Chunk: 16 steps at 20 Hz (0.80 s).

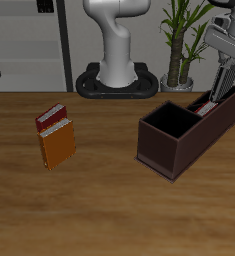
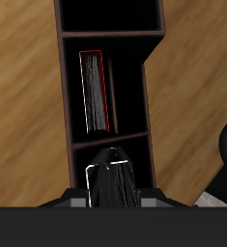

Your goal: Place the left red book into the left desk caddy's back compartment and place the striped book into the left desk caddy's left compartment and place the right red book into the left desk caddy's front compartment

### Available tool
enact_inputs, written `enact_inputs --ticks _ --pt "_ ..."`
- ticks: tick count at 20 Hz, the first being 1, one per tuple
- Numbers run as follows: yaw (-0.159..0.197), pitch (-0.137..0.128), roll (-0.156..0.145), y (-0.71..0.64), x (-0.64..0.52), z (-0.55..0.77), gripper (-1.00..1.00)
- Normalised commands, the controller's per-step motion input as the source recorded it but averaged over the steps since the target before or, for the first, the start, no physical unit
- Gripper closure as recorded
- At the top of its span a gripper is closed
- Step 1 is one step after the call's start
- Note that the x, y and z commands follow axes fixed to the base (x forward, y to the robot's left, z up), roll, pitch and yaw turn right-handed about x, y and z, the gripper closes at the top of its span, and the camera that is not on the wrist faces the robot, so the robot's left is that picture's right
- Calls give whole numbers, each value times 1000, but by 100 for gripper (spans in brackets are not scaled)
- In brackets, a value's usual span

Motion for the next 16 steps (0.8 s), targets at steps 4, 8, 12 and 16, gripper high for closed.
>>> enact_inputs --ticks 4,8,12,16 --pt "-17 -1 53 -37 -110 59 -100" --pt "-3 -19 10 -52 -114 132 -100" --pt "-7 -16 -3 -16 -58 89 -100" --pt "32 -26 -13 -69 -23 119 -100"
